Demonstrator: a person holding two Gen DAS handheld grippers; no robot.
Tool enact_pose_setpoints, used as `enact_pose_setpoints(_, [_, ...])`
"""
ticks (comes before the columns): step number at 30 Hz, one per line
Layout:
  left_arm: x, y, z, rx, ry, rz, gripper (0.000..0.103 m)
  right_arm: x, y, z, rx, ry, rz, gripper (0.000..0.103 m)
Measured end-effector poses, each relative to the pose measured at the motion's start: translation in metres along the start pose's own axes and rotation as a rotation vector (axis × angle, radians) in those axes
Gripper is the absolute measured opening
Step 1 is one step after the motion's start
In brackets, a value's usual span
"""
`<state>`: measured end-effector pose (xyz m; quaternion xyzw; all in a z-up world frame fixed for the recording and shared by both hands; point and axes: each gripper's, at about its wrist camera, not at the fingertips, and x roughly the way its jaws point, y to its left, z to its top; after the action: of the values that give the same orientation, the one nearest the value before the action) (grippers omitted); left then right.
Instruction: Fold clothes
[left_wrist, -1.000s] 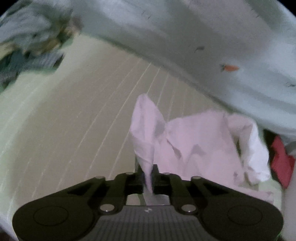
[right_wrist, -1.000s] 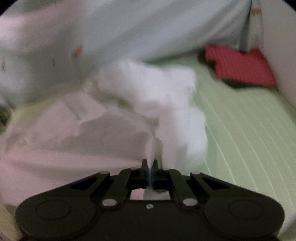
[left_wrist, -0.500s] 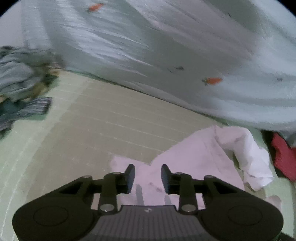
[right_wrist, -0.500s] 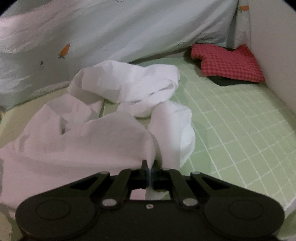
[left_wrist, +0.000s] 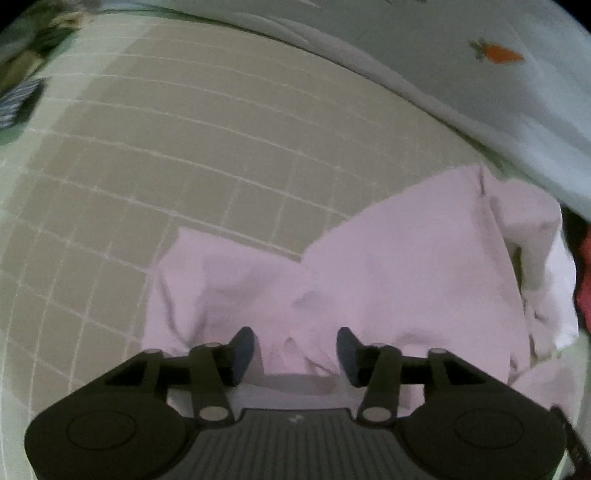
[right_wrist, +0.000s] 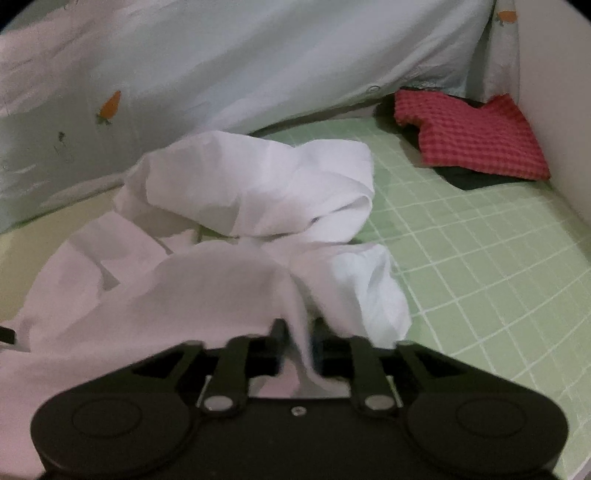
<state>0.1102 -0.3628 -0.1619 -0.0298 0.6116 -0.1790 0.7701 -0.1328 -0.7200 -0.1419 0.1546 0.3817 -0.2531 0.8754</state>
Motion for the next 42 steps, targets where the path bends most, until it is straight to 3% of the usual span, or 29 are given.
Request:
enact_pose_setpoints(1, [0.003, -0.001, -0.001, 0.006, 0.007, -0.011, 0.050, 0.003, -0.002, 0.000, 0.010, 0.010, -0.003, 0.039])
enact_pose_setpoints(4, [0.009, -0.005, -0.004, -0.011, 0.026, -0.060, 0.013, 0.012, -0.010, 0.002, 0.059, 0.038, 0.025, 0.051])
enact_pose_setpoints(5, [0.009, -0.007, -0.004, -0.012, 0.025, -0.065, 0.010, 0.014, -0.011, 0.003, 0.068, 0.041, 0.042, 0.051])
enact_pose_setpoints(6, [0.008, -0.008, -0.004, -0.010, 0.016, -0.064, 0.009, 0.016, -0.012, 0.004, 0.076, 0.045, 0.060, 0.050])
enact_pose_setpoints(8, [0.001, -0.005, -0.004, -0.032, -0.018, -0.069, 0.007, 0.021, -0.010, 0.009, 0.063, 0.062, 0.104, 0.028])
enact_pose_setpoints(9, [-0.002, -0.003, -0.004, -0.046, -0.037, -0.073, 0.007, 0.023, -0.009, 0.011, 0.054, 0.069, 0.124, 0.011])
enact_pose_setpoints(10, [-0.007, -0.001, -0.003, -0.059, -0.061, -0.076, 0.007, 0.021, -0.004, 0.016, 0.022, 0.048, 0.124, 0.008])
enact_pose_setpoints(15, [-0.031, 0.024, 0.018, -0.200, -0.143, -0.142, 0.007, 0.011, 0.016, 0.046, -0.117, -0.074, 0.113, 0.005])
enact_pose_setpoints(22, [-0.082, 0.058, 0.062, -0.302, -0.318, -0.187, 0.007, -0.034, 0.038, 0.143, -0.142, -0.430, 0.131, 0.004])
enact_pose_setpoints(27, [-0.132, 0.072, 0.086, -0.312, -0.488, -0.141, 0.007, -0.085, 0.058, 0.181, -0.158, -0.648, 0.171, 0.004])
enact_pose_setpoints(30, [-0.157, 0.091, 0.087, -0.355, -0.574, -0.067, 0.007, -0.104, 0.049, 0.185, -0.109, -0.711, 0.135, 0.004])
enact_pose_setpoints(32, [-0.166, 0.106, 0.081, -0.397, -0.611, -0.006, 0.007, -0.093, 0.031, 0.175, -0.078, -0.674, 0.034, 0.004])
enact_pose_setpoints(34, [-0.161, 0.124, 0.067, -0.457, -0.595, 0.048, 0.007, -0.082, 0.013, 0.164, -0.046, -0.633, -0.067, 0.005])
enact_pose_setpoints(36, [-0.148, 0.141, 0.051, -0.524, -0.550, 0.090, 0.007, -0.052, -0.016, 0.140, 0.019, -0.492, -0.173, 0.005])
enact_pose_setpoints(38, [-0.133, 0.153, 0.034, -0.577, -0.484, 0.119, 0.011, -0.017, -0.043, 0.112, 0.095, -0.287, -0.228, 0.008])
enact_pose_setpoints(41, [-0.121, 0.156, 0.006, -0.610, -0.419, 0.147, 0.022, 0.005, -0.067, 0.068, 0.261, -0.098, -0.159, 0.024])
enact_pose_setpoints(42, [-0.120, 0.155, -0.003, -0.613, -0.410, 0.151, 0.026, 0.005, -0.069, 0.055, 0.294, -0.083, -0.143, 0.037])
